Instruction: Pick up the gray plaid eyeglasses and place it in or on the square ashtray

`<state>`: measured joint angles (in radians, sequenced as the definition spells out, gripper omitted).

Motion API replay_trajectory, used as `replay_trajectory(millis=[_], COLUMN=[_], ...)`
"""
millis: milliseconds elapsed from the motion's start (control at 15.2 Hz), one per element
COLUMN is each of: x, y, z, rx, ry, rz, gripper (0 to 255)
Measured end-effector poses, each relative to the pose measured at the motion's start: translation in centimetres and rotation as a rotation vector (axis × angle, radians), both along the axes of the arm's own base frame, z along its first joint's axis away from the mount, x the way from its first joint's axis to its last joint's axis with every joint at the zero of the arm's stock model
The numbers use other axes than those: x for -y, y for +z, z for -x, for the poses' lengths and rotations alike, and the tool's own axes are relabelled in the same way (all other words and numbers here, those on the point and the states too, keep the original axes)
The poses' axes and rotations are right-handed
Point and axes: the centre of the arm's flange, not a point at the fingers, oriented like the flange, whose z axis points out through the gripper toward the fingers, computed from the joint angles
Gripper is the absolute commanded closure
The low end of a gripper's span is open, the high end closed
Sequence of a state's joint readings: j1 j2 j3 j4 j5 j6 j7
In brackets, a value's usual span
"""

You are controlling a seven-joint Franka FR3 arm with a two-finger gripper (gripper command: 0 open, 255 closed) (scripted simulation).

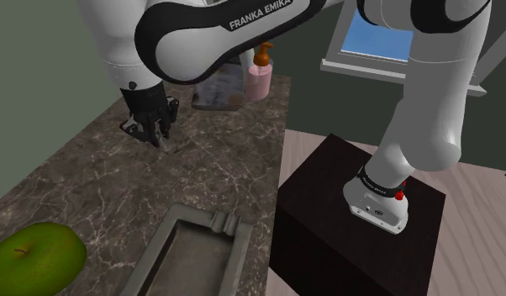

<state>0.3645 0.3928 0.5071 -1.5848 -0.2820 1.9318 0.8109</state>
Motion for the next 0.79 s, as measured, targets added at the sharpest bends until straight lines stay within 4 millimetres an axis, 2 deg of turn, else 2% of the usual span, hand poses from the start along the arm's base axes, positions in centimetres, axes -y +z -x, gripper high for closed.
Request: replay_trajectory(millis=[462, 594, 792], x=[0.0, -0.6, -2.1], y=[3.6, 3.8, 3.9], z=[0.0, 1.4, 4.8], rx=[0.0, 0.0, -0.001], ry=[0.0, 0.0, 0.001], rz=[0.0, 0.0, 0.0], gripper=[255, 255, 255])
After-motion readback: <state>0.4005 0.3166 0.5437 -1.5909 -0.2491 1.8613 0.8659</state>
